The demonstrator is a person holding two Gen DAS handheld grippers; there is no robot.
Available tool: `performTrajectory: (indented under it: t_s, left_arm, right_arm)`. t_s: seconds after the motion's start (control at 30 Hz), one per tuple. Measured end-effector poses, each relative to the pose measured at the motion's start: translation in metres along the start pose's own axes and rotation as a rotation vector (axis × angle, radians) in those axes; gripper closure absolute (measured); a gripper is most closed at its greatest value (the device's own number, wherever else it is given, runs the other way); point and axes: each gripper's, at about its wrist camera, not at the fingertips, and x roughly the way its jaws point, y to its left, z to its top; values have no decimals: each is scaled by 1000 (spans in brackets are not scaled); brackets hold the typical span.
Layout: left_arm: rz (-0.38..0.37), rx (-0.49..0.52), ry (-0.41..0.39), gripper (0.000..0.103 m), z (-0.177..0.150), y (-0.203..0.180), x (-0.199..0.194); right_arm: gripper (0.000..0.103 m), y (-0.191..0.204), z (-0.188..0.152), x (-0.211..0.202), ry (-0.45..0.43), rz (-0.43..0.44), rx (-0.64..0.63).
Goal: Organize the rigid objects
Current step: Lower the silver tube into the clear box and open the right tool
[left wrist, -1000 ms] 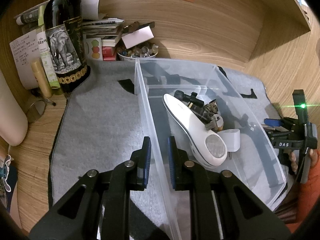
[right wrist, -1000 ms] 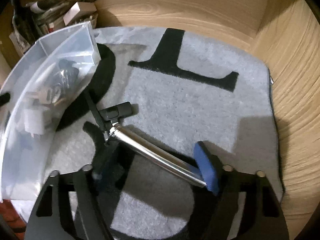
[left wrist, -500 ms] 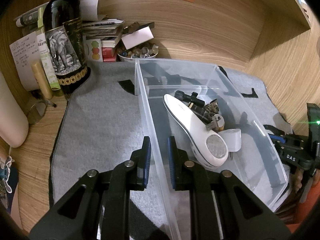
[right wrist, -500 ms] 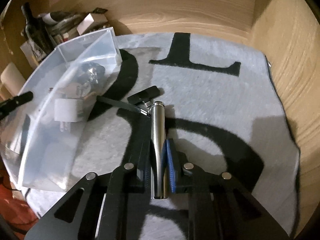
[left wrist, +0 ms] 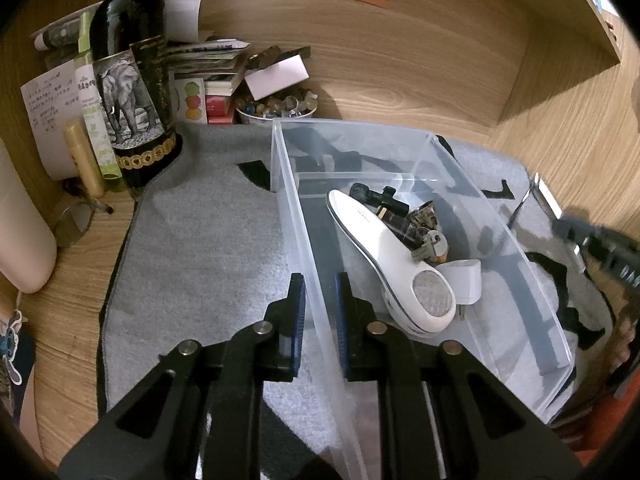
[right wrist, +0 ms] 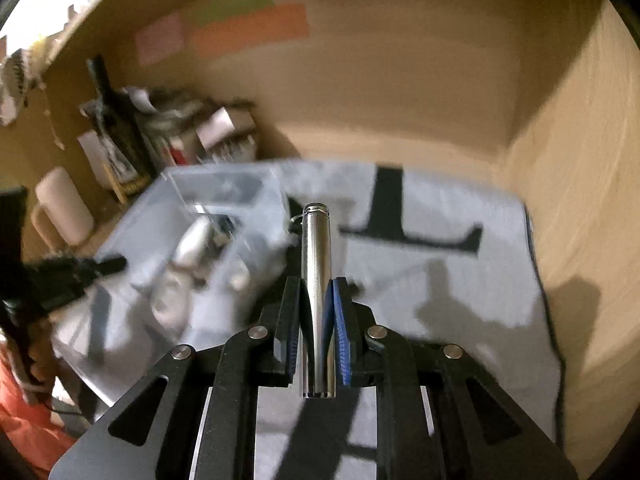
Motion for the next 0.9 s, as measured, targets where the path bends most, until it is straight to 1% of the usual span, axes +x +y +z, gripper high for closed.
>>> performTrajectory:
  t_s: [0.1,0.2,0.33,0.43,0.57,0.7,0.9]
  left_arm:
    - [3,2,0,89,0,-1,0]
    - [2,0,0,89,1,-1,1]
    - [3,-1,0,89,1,-2,1]
    - [3,0,-1,89,1,0,1]
    - [2,1,-2,89,2,4,1]
    - [1,0,-3,89,2,4,0]
    - [1,0,-5,88,3,6,0]
  right_arm:
    - [89,15,17,-8,-64,19,-54]
    - [89,29,32,-12,-104,36,-97]
    - [89,44,47,-9,-131,68,-132]
    - [89,55,51,-4,-135,101,-153]
    - [89,69,54,8,-116,123,-185]
    - [89,76,57,24,-75,135,-207]
    - [89,83,53,56,20,133,-237]
